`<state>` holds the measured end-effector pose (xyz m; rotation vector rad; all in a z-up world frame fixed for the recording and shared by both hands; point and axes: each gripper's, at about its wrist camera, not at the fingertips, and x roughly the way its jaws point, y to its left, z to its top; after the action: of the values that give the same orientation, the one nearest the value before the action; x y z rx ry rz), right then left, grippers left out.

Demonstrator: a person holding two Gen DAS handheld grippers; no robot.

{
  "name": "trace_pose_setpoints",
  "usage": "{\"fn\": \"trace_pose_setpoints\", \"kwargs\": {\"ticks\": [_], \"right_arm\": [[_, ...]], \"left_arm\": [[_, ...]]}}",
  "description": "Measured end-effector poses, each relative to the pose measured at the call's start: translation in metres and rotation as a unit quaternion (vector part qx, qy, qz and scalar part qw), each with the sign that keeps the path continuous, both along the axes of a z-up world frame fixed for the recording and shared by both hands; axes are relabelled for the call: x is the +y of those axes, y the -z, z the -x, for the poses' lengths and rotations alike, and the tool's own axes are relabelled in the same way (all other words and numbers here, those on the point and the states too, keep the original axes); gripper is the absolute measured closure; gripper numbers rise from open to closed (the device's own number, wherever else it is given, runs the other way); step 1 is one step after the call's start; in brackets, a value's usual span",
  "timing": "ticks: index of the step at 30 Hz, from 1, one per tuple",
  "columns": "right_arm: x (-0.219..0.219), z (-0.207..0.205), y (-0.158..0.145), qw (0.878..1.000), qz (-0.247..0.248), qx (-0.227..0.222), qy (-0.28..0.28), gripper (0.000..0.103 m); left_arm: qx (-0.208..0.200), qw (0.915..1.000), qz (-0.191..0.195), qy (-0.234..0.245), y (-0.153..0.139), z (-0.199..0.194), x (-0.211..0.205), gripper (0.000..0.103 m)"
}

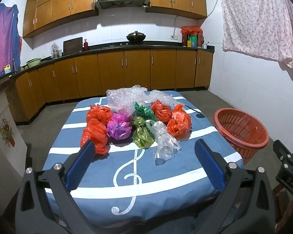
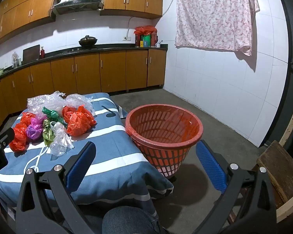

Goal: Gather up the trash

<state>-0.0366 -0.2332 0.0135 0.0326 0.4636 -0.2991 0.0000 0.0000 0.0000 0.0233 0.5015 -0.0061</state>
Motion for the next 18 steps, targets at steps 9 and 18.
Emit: {"fn": "trace_pose_setpoints", "kwargs": {"ticks": [9, 18], "right_arm": [[0.0000, -0.0005, 0.0001, 1.000, 0.001, 0.001, 0.000, 0.002], [-0.0002, -0.0006, 0.0001, 1.000, 0.000, 0.001, 0.000, 0.002]], "left_arm": [[0.001, 1.0000, 0.000, -0.001, -0.0005, -0.0003, 0.0008, 0.004], [0.001, 1.0000, -0.001, 0.000, 0.0001, -0.0001, -0.0001, 0.004]]}}
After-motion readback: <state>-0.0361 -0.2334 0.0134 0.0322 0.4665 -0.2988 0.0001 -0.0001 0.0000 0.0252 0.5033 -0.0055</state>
